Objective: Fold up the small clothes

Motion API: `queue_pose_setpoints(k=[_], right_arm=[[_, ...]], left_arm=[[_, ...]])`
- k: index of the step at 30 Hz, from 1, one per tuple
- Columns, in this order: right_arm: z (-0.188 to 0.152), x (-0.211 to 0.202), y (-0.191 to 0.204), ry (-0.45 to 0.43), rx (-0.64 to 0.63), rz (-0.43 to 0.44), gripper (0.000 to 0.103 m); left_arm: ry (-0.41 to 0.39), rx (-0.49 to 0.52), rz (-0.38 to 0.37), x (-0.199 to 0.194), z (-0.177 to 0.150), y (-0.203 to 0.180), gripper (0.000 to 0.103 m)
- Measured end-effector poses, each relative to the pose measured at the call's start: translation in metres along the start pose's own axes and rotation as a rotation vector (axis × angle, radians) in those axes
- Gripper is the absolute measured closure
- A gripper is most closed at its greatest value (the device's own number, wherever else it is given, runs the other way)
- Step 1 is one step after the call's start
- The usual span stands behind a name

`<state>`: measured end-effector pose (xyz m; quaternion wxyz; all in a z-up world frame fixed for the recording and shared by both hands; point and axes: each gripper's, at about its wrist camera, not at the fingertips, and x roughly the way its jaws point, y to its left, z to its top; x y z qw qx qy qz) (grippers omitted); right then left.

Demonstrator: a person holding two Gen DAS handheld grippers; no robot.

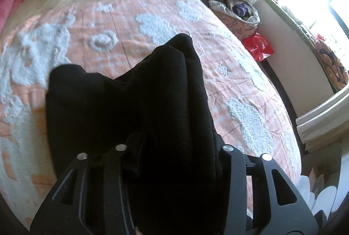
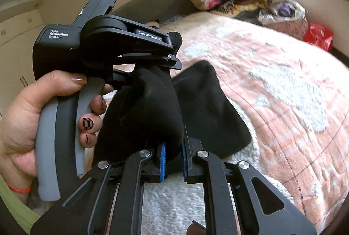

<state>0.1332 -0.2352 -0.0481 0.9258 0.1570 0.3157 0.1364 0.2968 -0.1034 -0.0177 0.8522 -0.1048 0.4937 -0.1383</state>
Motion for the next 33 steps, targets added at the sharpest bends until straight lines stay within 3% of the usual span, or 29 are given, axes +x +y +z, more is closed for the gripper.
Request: queue_pose_setpoints(k=[1,3,5,7,11,14,16,18,21,23,24,25,30,33], right_arm=[[0.0,0.003,-0.004,0.014,0.024,0.01,0.092],[0.0,0.008,-0.017,0.048,0.081,0.028,0.088],[0.001,0.013,-0.032,0.086,0.148,0.034,0.086],[0.001,0.018,-0.048,0.117,0.223,0.062,0.086],[0.002,0.022,-0.064,0.159,0.305,0.156,0.08],[0.006,0.02,-0.062,0.171,0.288,0.203,0.061],[0.014,0.015,-0.059,0.155,0.285,0.241,0.04],[0.021,0.013,-0.055,0.139,0.255,0.235,0.038],[0.033,0.019,-0.053,0.137,0.223,0.192,0.037],[0.041,0.027,-0.054,0.135,0.224,0.174,0.043],[0.047,0.031,-0.057,0.138,0.223,0.164,0.072],[0.048,0.034,-0.058,0.141,0.216,0.153,0.08],[0.045,0.024,-0.065,0.083,0.164,0.088,0.083],[0.033,0.036,-0.069,0.133,0.17,0.048,0.078]], left_arm=[[0.005,-0.012,-0.007,0.004,0.0,0.001,0.059],[0.011,-0.026,-0.048,0.009,0.001,0.001,0.036],[0.005,-0.053,-0.093,0.007,0.001,0.004,0.024],[-0.028,-0.073,-0.116,-0.004,0.004,0.01,0.024],[-0.114,-0.071,-0.052,-0.036,0.003,0.028,0.024],[-0.147,-0.046,0.01,-0.053,-0.011,0.044,0.024],[-0.151,-0.025,0.05,-0.057,-0.024,0.051,0.024],[-0.157,-0.009,0.08,-0.061,-0.04,0.059,0.024],[-0.147,0.002,0.096,-0.061,-0.062,0.067,0.023],[-0.139,0.011,0.096,-0.056,-0.069,0.066,0.023],[-0.132,0.02,0.096,-0.054,-0.074,0.064,0.023],[-0.128,0.028,0.095,-0.053,-0.077,0.064,0.023],[-0.143,0.089,0.097,-0.053,-0.089,0.05,0.023],[-0.141,0.101,0.102,-0.05,-0.093,0.048,0.023]])
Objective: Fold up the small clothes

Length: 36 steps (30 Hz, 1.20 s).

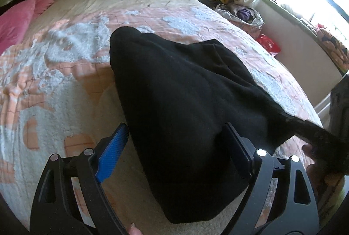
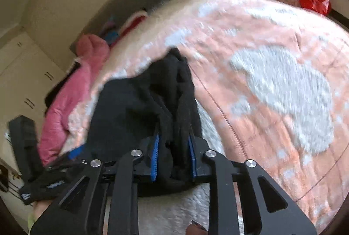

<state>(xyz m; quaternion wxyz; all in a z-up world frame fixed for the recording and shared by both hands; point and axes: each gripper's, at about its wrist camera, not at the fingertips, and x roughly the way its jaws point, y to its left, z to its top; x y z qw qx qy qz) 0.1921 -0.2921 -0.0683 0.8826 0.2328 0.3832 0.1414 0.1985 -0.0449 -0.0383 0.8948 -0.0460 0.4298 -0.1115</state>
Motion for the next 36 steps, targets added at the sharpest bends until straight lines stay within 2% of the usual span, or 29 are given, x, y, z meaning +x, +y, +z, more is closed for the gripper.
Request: queue_pose_setpoints(k=[5,6,7,12,15,17,19,28,34,36], right_arm=[[-0.006,-0.009,0.01,-0.027,-0.057,-0.065,0.067],[-0.009,-0.012,0.015,-0.037,-0.082,-0.097,0.058],[-0.012,-0.015,0.016,-0.044,-0.096,-0.118,0.054],[-0.02,-0.022,0.023,-0.069,-0.139,-0.17,0.049],[-0.024,-0.027,0.027,-0.08,-0.151,-0.19,0.038],[-0.027,-0.034,0.026,-0.09,-0.155,-0.193,0.036],[-0.029,-0.04,0.027,-0.102,-0.161,-0.194,0.027],[-0.03,-0.071,0.032,-0.168,-0.178,-0.183,0.013],[-0.032,-0.089,0.04,-0.196,-0.193,-0.175,0.006],[-0.032,-0.094,0.043,-0.206,-0.2,-0.181,0.006]], left_arm=[[-0.001,-0.021,-0.009,-0.002,-0.004,0.003,0.023],[-0.001,-0.02,-0.01,-0.003,-0.005,0.002,0.023],[-0.001,-0.018,-0.009,-0.004,-0.005,0.002,0.023],[0.001,-0.02,-0.011,-0.007,-0.009,0.003,0.023],[0.002,-0.021,-0.013,-0.008,-0.009,0.003,0.023],[0.002,-0.022,-0.014,-0.01,-0.01,0.003,0.022],[0.001,-0.019,-0.015,-0.012,-0.011,0.003,0.022],[-0.005,-0.011,-0.019,-0.02,-0.016,0.001,0.022],[-0.021,-0.006,-0.028,-0.036,-0.022,-0.002,0.01],[-0.027,-0.008,-0.034,-0.043,-0.023,-0.002,0.01]])
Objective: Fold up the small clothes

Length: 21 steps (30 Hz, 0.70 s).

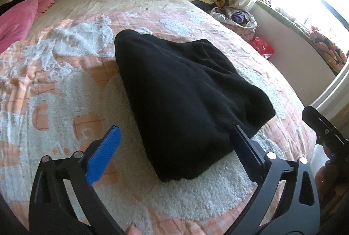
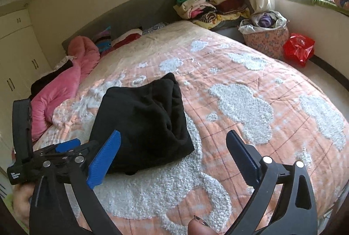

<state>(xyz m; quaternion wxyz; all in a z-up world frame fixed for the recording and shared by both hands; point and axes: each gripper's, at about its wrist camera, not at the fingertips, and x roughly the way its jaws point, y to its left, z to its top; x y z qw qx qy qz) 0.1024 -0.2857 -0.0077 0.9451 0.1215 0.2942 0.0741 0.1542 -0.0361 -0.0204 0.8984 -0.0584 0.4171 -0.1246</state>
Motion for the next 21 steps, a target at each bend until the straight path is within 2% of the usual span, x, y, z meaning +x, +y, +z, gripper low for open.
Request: queue_pose_setpoints(k=[21], right_arm=[[-0.011,-0.074,0.048,-0.113,-0.118,0.02,0.004]], left_arm=[[-0.174,0.017,0.01,-0.093,-0.025,0.007,0.009]])
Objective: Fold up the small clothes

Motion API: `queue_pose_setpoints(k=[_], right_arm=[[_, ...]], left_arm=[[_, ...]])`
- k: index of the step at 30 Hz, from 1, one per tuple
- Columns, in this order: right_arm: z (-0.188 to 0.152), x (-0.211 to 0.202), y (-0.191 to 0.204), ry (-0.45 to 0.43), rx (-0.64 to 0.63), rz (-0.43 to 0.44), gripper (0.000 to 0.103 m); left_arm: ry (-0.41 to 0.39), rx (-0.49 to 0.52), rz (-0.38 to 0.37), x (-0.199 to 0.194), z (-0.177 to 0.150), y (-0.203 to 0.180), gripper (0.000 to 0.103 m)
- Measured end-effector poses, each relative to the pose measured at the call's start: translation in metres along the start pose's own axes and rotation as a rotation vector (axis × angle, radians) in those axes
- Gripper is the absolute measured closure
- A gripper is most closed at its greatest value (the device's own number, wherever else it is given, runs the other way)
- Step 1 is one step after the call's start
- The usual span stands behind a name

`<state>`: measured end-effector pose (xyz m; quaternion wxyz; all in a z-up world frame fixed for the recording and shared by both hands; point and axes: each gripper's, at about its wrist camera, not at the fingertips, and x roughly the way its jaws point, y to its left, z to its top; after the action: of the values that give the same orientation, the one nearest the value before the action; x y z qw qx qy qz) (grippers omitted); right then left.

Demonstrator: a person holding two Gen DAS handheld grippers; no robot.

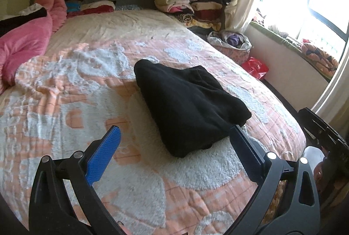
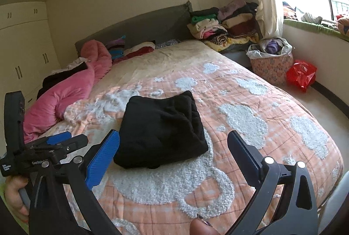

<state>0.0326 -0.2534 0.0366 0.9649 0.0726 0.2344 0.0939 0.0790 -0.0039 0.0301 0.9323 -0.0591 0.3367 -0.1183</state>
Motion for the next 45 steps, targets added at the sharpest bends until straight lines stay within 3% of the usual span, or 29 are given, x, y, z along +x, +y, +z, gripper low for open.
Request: queue_pose_setpoints(k=[13,28,34,39,45], right_arm=[[-0.016,-0.023,0.014,-0.014,-0.035,-0.013,0.004],[-0.068,-0.025,0.015,0.064,-0.054,-0.062,0.004],[-0.088,-0.013,0.01,0.12,-0.029,-0.087,0.004],[-0.087,-0.007,0.013,0.116,-0.04,-0.092,0.004],[-0.092,-0.001,0.017,0.138,-0.055,-0.087,0.004]], left_arm=[[-0.022,0.012,0.01,-0.027,-0.035,0.011,0.009],[-0.03,-0.032,0.046,-0.033,-0.09,0.019,0.009],[-0.001,-0.033,0.046,-0.022,-0.096,0.022,0.009],[0.021,-0.045,0.034,-0.018,-0.099,0.024,0.009],[0.044,-0.035,0.076,-0.013,-0.099,0.025,0.009]])
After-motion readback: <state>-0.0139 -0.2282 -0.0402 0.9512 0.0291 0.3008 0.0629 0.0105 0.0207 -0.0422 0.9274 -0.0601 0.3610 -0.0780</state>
